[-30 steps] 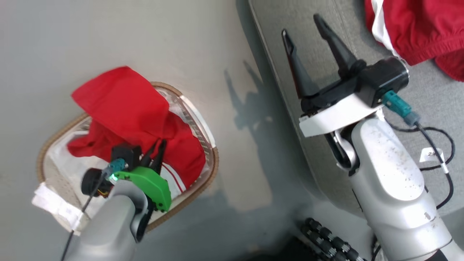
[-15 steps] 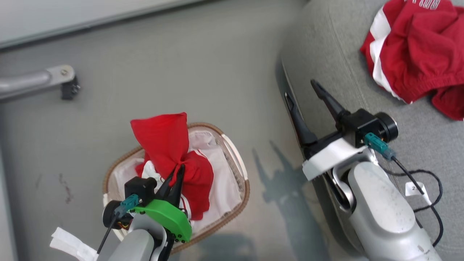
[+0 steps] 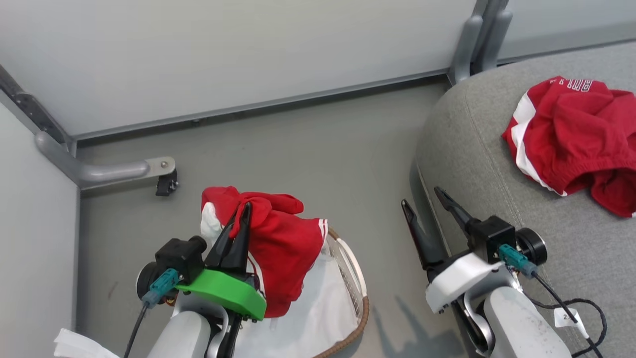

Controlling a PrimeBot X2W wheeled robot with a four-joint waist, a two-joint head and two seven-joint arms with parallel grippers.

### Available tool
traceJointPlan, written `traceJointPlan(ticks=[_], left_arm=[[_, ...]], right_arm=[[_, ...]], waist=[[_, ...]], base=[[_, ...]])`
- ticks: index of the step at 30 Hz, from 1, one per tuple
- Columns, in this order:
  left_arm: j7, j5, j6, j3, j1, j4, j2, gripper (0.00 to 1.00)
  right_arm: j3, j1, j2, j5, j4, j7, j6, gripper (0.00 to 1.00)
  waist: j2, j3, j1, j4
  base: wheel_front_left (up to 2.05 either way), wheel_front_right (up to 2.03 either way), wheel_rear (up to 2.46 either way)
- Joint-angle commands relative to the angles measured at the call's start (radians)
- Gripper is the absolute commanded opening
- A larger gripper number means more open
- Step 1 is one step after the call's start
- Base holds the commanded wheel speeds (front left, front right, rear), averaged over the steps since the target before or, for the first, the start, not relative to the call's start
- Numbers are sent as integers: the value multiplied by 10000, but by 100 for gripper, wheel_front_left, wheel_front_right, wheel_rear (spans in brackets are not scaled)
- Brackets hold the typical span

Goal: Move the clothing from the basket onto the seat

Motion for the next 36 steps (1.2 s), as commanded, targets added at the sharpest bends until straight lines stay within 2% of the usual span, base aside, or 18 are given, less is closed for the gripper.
traceJointPlan(ticks=[1,8,16,27,35,36], left_arm=[[-4,91,-18,77,165,-179,1,0],[-4,245,-18,411,-175,-1083,-173,0],[-4,271,-18,201,-442,-1490,-326,0],[-4,-24,-18,-832,-711,-1748,-383,0],[-4,-456,-18,-1861,-911,-1906,-385,0],[-4,-503,-18,-1967,-939,-1898,-384,0]], right_arm=[[-7,280,-45,21,67,-3,-14,100],[167,778,-50,10,195,-3,-14,100],[1147,1007,-51,169,400,-3,-14,100],[3797,-644,-52,1210,873,-2,-14,100],[4538,-1703,-51,1445,1577,-1,-14,100],[4581,-1772,-49,1497,1647,-2,-14,87]], waist=[[0,-921,1,440],[0,-1281,1,576],[0,-1397,1,899],[0,-1322,1,1772],[0,-1289,1,2551],[0,-1288,1,2636]], base=[[0,0,0],[0,0,0],[0,0,0],[0,0,0],[0,0,0],[0,0,0]])
